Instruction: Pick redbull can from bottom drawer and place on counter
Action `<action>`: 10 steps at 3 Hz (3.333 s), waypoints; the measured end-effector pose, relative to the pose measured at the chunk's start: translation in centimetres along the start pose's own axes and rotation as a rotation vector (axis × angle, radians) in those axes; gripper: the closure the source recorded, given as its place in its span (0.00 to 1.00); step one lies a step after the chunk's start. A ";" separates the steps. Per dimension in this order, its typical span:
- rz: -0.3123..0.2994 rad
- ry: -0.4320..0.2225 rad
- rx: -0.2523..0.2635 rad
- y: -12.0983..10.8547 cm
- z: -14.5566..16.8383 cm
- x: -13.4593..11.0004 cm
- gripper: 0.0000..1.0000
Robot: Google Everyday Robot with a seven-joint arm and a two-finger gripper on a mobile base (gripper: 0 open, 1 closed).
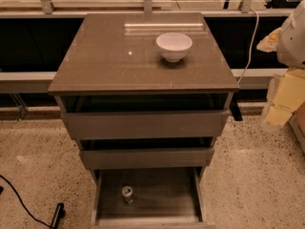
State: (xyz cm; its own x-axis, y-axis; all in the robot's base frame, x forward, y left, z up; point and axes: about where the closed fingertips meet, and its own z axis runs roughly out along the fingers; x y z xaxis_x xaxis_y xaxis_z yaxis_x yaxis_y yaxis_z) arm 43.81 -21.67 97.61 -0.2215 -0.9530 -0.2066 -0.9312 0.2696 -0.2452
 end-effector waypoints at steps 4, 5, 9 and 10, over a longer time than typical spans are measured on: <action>-0.035 -0.521 0.017 4.5 12.2 -5.5 0.00; -0.033 -0.541 0.056 3.5 11.0 -6.4 0.00; 0.050 -0.961 -0.046 8.1 34.6 -16.1 0.00; 0.071 -0.985 -0.020 8.9 40.0 -16.5 0.00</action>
Offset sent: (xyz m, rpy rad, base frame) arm 0.0301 0.0330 -0.0150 0.1998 -0.1511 0.0574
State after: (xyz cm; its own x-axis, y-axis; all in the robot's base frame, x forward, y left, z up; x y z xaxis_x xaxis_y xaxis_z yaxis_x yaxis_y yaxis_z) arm 50.76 1.97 60.90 0.0544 -0.3912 -0.9187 -0.9318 0.3107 -0.1875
